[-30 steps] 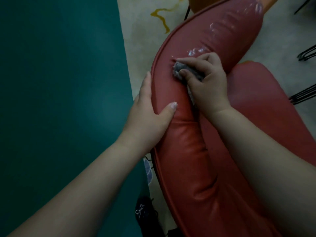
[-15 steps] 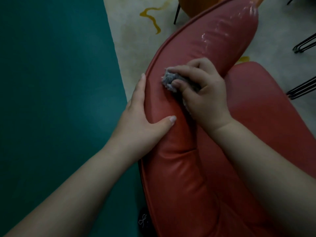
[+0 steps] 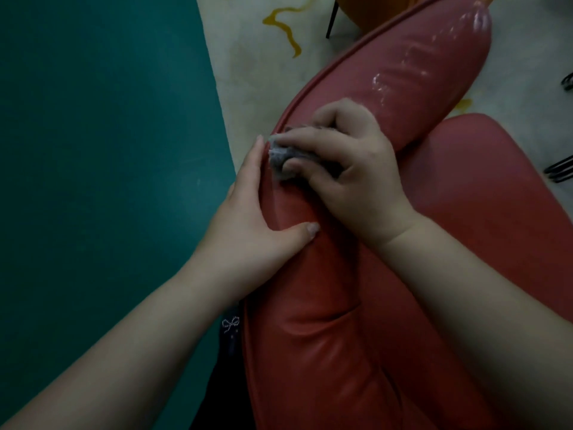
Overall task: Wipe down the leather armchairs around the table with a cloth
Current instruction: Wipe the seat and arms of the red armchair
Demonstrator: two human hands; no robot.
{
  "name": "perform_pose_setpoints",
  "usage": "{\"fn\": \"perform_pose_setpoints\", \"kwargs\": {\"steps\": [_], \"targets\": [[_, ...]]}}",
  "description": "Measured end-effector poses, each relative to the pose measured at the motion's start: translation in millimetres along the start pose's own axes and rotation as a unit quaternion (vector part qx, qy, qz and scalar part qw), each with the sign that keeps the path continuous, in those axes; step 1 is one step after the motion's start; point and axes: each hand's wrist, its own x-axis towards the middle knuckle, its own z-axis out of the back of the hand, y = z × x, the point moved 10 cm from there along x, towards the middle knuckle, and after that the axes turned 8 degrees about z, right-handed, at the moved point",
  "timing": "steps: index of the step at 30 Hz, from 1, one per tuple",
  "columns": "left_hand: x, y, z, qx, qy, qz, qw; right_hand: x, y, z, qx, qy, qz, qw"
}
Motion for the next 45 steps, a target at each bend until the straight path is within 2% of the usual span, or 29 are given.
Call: {"fn": "perform_pose_setpoints", "kwargs": {"steps": [2,6,10,13,16,18,22,25,28,31,37,40,43,45], "targets": [[4,-1,0,0.002,0.016,-0.01,1.0,13,-11,0,-0.022,0.01,0.001,1.0],[13,-2,0,0.0,0.062,-0.009,0.998,21,-37,13,-0.054,-0.022,-0.073,0.996],[21,0,-1,-0.001,0.114,-0.012,0.993,-10,-4,4,0.007,-0.007,-0.079,0.997],[24,2,-1,-0.016,0.154,-0.012,0.988,-7,3,-2,-0.01,0.024,-0.067,0.997],[29,3,-4,-0.041,0.204,-0.01,0.978,14,-24,9,-0.069,-0.003,-0.106,0.992],[34,3,-4,-0.041,0.222,-0.013,0.974,10,-30,11,-0.066,-0.024,-0.149,0.986],[44,-2,0,-0.036,0.235,-0.022,0.971,-24,-5,6,-0.039,-0.034,-0.17,0.984],[51,-7,0,-0.026,0.246,-0.028,0.968,-21,-13,11,-0.066,-0.048,-0.187,0.979],[58,-15,1,-0.006,0.24,-0.046,0.97,-6,-54,32,-0.126,-0.111,-0.25,0.954],[66,-22,2,0.024,0.227,-0.058,0.972,-13,-77,42,-0.111,-0.176,-0.319,0.925],[93,-40,-8,0.078,0.201,-0.073,0.974,-25,-47,27,-0.102,-0.16,-0.258,0.947],[110,-52,-15,0.092,0.191,-0.076,0.974,6,-90,43,-0.137,-0.138,-0.241,0.951],[126,-65,-21,0.099,0.19,-0.079,0.974,18,-137,67,-0.135,-0.179,-0.284,0.932],[135,-75,-25,0.106,0.189,-0.087,0.972,10,-140,66,-0.116,-0.192,-0.291,0.93]]}}
